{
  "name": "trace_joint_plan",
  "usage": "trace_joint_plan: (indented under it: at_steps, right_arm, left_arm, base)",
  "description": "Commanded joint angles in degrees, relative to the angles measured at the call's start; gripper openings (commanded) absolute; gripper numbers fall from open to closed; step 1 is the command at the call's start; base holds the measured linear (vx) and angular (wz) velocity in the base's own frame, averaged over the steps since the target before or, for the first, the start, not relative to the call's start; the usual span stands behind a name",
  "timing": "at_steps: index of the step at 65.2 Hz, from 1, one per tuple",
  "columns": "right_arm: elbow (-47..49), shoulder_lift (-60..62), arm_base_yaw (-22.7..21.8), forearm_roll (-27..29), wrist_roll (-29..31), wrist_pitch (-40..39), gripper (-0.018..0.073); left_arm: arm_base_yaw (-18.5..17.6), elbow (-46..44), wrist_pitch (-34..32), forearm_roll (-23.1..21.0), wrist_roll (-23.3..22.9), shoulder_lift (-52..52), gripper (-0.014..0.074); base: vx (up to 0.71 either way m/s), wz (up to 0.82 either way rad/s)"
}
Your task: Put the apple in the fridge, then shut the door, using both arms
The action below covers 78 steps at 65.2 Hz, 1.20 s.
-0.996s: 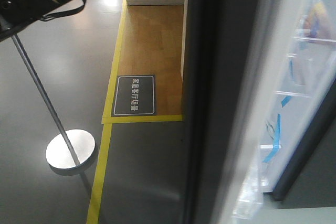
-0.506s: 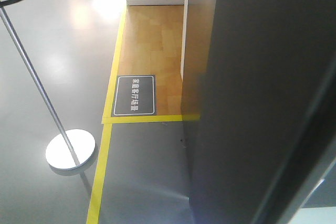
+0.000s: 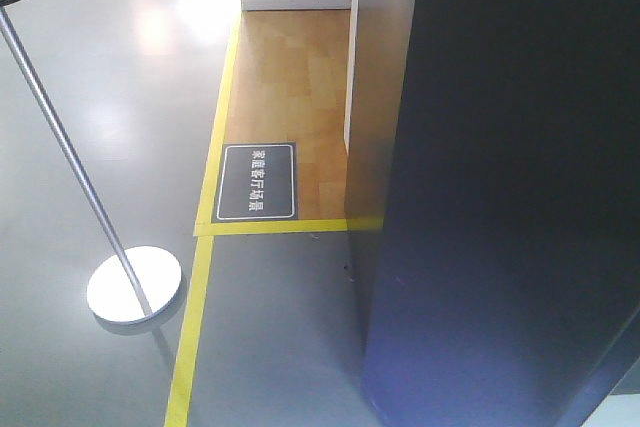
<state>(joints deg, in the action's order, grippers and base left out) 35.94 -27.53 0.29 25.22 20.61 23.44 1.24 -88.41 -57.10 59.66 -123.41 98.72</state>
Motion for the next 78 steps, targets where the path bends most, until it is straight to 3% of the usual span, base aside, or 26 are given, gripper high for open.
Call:
trace_joint_plan:
  at_steps: [1,15,37,64,78]
  right_arm:
    - [2.01,-3.61,-0.29,0.70,1.40,-9.52,0.0504]
    - [10.20,-15.56,-0.29,0.56,4.80,-15.23,0.0504]
    - [23.35,-32.16,-0.36,0.61,4.96,-21.27,0.0504]
    - [25.45,-39.37,-0.36,3.32,4.93,-31.37,0.0504]
    - [25.49,-42.60,-0.36,4.01,5.21,-35.68,0.0504]
  left_arm:
    - [0.08,-1.92,-1.34,-3.57,-0.25,-3.00,0.0273]
    - [0.08,-1.92,-1.67,-3.52,-0.25,-3.00,0.0273]
    - [0.08,-1.92,-1.56,-3.13,-0.25,-3.00,0.0273]
    - [0.08,-1.92,2.11,5.08,-0.25,-3.00,0.0273]
    - [0.08,-1.92,5.70,11.40,-0.25,-3.00,0.0273]
  base:
    - [0.00,0.00]
    - [0.00,0.00]
    - [0.00,0.00]
    - [0.00,0.00]
    - [0.00,0.00]
